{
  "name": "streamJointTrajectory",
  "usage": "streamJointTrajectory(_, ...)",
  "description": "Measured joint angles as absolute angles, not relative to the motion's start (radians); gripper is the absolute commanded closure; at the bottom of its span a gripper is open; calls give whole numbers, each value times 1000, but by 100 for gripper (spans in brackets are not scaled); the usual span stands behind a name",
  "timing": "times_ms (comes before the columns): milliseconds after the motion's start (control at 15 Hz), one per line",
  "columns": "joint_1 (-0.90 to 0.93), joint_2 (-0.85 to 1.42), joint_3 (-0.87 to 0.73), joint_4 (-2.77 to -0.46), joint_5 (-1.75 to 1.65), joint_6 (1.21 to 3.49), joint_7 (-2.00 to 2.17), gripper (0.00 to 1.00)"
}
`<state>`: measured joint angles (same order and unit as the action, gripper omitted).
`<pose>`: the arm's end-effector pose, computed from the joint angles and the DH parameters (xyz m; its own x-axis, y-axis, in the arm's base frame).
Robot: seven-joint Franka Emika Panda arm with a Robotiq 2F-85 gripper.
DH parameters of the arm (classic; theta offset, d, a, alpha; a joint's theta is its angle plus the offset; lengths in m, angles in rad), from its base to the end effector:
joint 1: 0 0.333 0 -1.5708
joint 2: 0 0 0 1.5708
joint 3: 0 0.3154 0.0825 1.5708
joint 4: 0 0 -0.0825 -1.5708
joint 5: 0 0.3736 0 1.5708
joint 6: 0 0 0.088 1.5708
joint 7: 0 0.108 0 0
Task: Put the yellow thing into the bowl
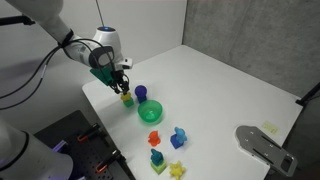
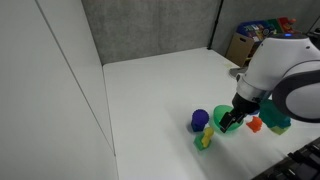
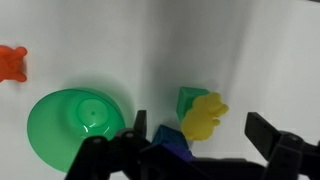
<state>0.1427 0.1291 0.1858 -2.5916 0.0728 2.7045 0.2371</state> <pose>0.4136 0.1405 0.2194 0.9993 0.0245 -0.0287 0.0231 -0.9986 -0.0482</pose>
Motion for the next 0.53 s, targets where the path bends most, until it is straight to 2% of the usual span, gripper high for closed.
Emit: streamJointTrajectory(533, 203, 345, 98, -2492, -25, 2819, 278, 0)
